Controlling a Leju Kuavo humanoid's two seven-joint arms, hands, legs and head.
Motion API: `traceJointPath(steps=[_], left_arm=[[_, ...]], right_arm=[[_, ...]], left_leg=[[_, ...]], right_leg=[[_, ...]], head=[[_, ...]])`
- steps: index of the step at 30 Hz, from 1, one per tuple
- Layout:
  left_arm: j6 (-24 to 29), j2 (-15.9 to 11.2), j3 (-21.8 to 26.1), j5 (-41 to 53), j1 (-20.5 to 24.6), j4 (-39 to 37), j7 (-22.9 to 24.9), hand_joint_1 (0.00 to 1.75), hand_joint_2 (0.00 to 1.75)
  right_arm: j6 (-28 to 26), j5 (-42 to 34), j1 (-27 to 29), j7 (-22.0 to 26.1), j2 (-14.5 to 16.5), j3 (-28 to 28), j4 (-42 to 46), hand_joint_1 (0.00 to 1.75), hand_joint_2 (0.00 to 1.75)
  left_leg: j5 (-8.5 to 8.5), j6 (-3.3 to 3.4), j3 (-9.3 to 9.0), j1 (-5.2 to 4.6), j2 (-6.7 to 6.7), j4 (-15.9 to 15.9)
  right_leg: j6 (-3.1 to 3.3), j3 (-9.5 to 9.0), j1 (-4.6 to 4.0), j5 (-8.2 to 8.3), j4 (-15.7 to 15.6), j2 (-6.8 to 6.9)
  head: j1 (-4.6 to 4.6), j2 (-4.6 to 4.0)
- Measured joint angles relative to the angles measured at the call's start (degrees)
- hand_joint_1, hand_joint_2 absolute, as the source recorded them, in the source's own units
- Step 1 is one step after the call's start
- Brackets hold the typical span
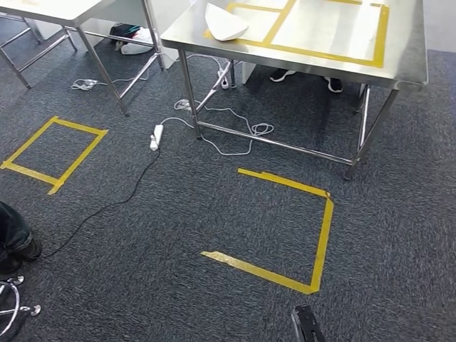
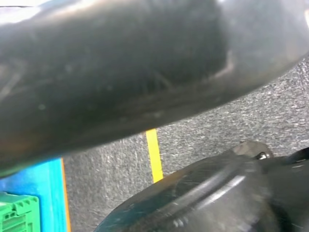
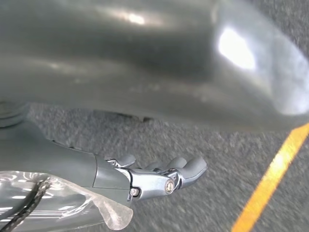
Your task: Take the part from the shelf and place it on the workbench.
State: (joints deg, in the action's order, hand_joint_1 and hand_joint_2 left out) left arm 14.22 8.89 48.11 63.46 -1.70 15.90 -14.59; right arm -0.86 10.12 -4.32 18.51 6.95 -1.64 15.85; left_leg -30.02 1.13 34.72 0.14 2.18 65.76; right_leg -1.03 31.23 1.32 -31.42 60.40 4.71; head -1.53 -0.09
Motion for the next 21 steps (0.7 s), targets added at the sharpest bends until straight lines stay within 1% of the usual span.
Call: traceJointPath(steps=[1,2,3,4,5,6,7,8,9,10,11,12,13,14,15,16,17,18,19,20,21], left_arm=[[0.00,-0.02,0.05,0.04,0.14,0.01,0.01,0.00,0.00],[-0.01,-0.03,0.08,0.07,0.27,0.01,0.02,0.00,0.00],[-0.01,-0.03,0.10,0.08,0.34,0.02,0.03,0.00,0.00],[-0.01,-0.03,0.12,0.08,0.31,0.02,0.04,0.00,0.00],[-0.02,-0.03,0.15,0.08,0.12,0.02,0.07,0.00,0.00],[-0.02,-0.03,0.19,0.08,-0.03,0.03,0.10,0.00,0.00],[-0.02,-0.03,0.23,0.08,-0.06,0.05,0.13,0.00,0.00],[-0.03,-0.03,0.26,0.08,0.03,0.07,0.14,0.00,0.00],[-0.04,0.02,0.29,0.08,0.19,0.08,0.15,0.00,0.00],[-0.05,0.06,0.31,0.09,0.32,0.08,0.15,0.00,0.00],[-0.07,0.10,0.33,0.09,0.34,0.08,0.15,0.00,0.00],[-0.07,0.13,0.35,0.09,0.30,0.08,0.15,0.00,0.00],[-0.08,0.13,0.38,0.08,0.25,0.08,0.15,0.00,0.00],[-0.08,0.13,0.41,0.08,0.22,0.08,0.15,0.00,0.00],[-0.10,0.16,0.43,0.08,0.25,0.08,0.15,0.00,0.00],[-0.13,0.19,0.44,0.09,0.34,0.08,0.15,0.00,0.00],[-0.15,0.23,0.45,0.13,0.41,0.08,0.15,0.00,0.00],[-0.17,0.27,0.47,0.20,0.45,0.08,0.15,0.00,0.00],[-0.17,0.28,0.50,0.33,0.42,0.08,0.15,0.00,0.00],[-0.17,0.26,0.56,0.49,0.33,0.09,0.15,0.00,0.00],[-0.16,0.25,0.63,0.63,0.25,0.09,0.14,0.00,0.00]], right_arm=[[-0.02,0.01,0.00,-0.01,0.01,0.00,0.00,0.00,0.00],[-0.04,0.01,0.00,-0.03,0.01,0.00,0.00,0.00,0.00],[-0.04,0.02,-0.02,-0.05,0.01,0.01,0.00,0.00,0.00],[-0.03,0.03,-0.12,-0.07,0.01,0.01,0.01,0.00,0.00],[-0.03,0.04,-0.27,-0.08,0.02,0.02,0.04,0.00,0.00],[-0.03,0.05,-0.41,-0.06,0.03,0.03,0.08,0.00,0.00],[-0.03,0.07,-0.51,-0.04,0.04,0.04,0.12,0.00,0.00],[-0.04,0.08,-0.51,-0.04,0.05,0.04,0.15,0.00,0.00],[-0.04,0.08,-0.40,-0.06,0.04,0.04,0.15,0.00,0.00],[-0.04,0.08,-0.25,-0.09,0.04,0.04,0.15,0.00,0.00],[-0.05,0.08,-0.09,-0.12,0.03,0.04,0.15,0.00,0.00],[-0.05,0.08,0.02,-0.13,0.03,0.04,0.15,0.00,0.00],[-0.06,0.08,0.04,-0.13,0.03,0.04,0.15,0.00,0.00],[-0.06,0.09,0.02,-0.13,0.02,0.04,0.15,0.00,0.00],[-0.06,0.09,0.00,-0.13,-0.04,0.04,0.15,0.00,0.00],[-0.07,0.08,-0.01,-0.11,-0.11,0.04,0.15,0.00,0.00],[-0.07,0.08,0.01,-0.14,-0.17,0.04,0.15,0.00,0.00],[-0.09,0.08,0.02,-0.15,-0.23,0.04,0.15,0.00,0.00],[-0.14,0.10,0.01,-0.16,-0.23,0.04,0.16,0.00,0.00],[-0.21,0.14,-0.01,-0.19,-0.23,0.03,0.16,0.00,0.00],[-0.30,0.18,-0.07,-0.16,-0.23,0.02,0.18,0.00,0.00]], left_leg=[[0.82,0.43,-1.00,-0.53,1.24,-2.66],[0.95,0.64,-1.47,-0.93,2.15,-4.16],[0.65,0.68,-1.55,-1.15,2.17,-4.71],[0.66,0.75,-1.57,-1.17,1.53,-5.25],[0.91,0.83,-1.63,-1.06,0.82,-5.65],[1.19,1.03,-1.82,-0.93,0.11,-6.14],[1.45,1.23,-2.01,-0.77,-0.61,-6.60],[1.63,1.40,-2.14,-0.66,-1.38,-6.84],[1.67,1.56,-2.14,-0.69,-2.18,-6.90],[1.67,1.65,-2.13,-0.75,-3.07,-6.90],[1.63,1.72,-2.21,-0.83,-3.96,-6.90],[1.59,1.74,-2.33,-0.89,-4.85,-6.88],[1.54,1.75,-2.50,-0.92,-5.74,-6.87],[1.46,1.73,-2.65,-0.93,-6.58,-6.86],[1.36,1.65,-2.72,-0.93,-7.34,-6.81],[1.29,1.51,-2.63,-0.88,-8.12,-6.69],[1.30,1.25,-2.40,-0.73,-8.83,-6.61],[1.37,0.91,-2.13,-0.53,-9.52,-6.58],[1.46,0.54,-1.87,-0.35,-10.29,-6.61],[1.44,0.19,-1.79,-0.27,-10.36,-6.57],[1.13,-0.13,-1.63,-0.36,-9.49,-6.14]], right_leg=[[-0.20,-0.20,-0.16,-0.17,-0.05,0.58],[-0.44,-0.30,-0.32,-0.26,-0.14,1.23],[-0.70,-0.39,-0.45,-0.27,-0.28,1.91],[-0.95,-0.49,-0.47,-0.22,-0.49,2.63],[-1.23,-0.54,-0.39,-0.40,-0.56,2.65],[-1.45,-0.32,-0.31,-0.93,-0.03,1.65],[-1.62,0.48,-0.24,-1.95,1.63,0.07],[-1.70,1.96,-0.18,-3.37,4.46,-1.89],[-1.69,3.90,-0.22,-4.84,8.10,-3.40],[-1.67,5.93,-0.30,-5.91,11.64,-4.15],[-1.61,7.43,-0.41,-6.04,13.82,-4.47],[-1.50,8.05,-0.53,-5.03,14.03,-4.67],[-1.32,7.64,-0.64,-3.02,12.13,-4.98],[-1.08,6.37,-0.70,-0.46,8.59,-5.85],[-0.77,4.89,-0.65,1.45,5.04,-7.47],[-0.54,3.43,-0.55,2.54,1.83,-8.99],[-0.36,2.48,-0.54,2.90,-0.12,-10.16],[-0.20,1.99,-0.57,2.60,-0.88,-10.60],[-0.09,1.63,-0.63,2.50,-1.47,-10.08],[0.13,1.38,-0.61,2.58,-1.70,-9.32],[0.41,0.98,-0.50,2.59,-2.10,-8.55]], head=[[-0.06,0.00],[-0.04,0.00],[-0.10,0.00],[-0.14,0.00],[-0.09,0.00],[-0.11,0.00],[0.00,0.00],[0.08,0.00],[0.13,0.00],[0.18,0.00],[0.16,0.00],[0.16,0.00],[0.15,0.00],[0.15,0.00],[0.11,0.00],[0.11,0.00],[0.09,0.00],[0.08,0.00],[0.11,0.00],[0.10,0.00],[0.05,0.00]])
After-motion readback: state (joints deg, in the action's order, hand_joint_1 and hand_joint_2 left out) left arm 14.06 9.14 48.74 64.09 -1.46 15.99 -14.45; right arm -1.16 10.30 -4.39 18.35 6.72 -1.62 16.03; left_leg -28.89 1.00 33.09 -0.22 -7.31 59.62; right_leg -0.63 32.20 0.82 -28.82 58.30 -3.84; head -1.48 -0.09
